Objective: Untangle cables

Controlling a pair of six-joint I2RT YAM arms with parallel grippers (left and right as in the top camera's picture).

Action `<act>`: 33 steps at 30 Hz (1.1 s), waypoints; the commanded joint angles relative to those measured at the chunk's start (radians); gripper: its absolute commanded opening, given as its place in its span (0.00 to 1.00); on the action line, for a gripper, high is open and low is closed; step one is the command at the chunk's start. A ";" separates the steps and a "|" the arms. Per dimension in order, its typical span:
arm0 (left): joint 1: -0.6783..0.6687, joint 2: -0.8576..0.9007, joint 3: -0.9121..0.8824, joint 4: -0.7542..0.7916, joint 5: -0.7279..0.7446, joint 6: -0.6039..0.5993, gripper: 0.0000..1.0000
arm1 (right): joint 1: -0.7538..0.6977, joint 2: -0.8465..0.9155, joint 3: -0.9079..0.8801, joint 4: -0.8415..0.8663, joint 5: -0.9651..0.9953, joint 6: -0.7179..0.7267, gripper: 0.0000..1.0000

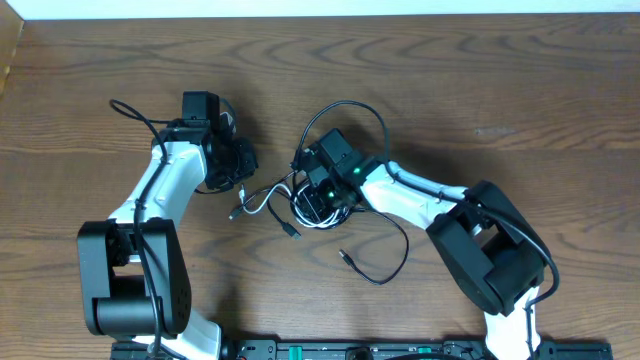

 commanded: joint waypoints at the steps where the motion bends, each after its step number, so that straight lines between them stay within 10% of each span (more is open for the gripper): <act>1: 0.027 -0.004 -0.005 0.003 0.081 0.053 0.13 | -0.049 -0.025 0.069 0.000 -0.180 -0.010 0.01; 15: 0.138 -0.004 -0.005 -0.105 0.901 0.657 0.23 | -0.254 -0.081 0.095 0.034 -0.293 0.243 0.01; 24: 0.139 -0.003 -0.005 -0.069 0.826 0.580 0.24 | -0.324 -0.081 0.095 0.243 -0.484 0.449 0.01; 33: 0.139 -0.003 -0.005 -0.033 0.122 0.030 0.30 | -0.371 -0.081 0.095 0.193 -0.508 0.328 0.01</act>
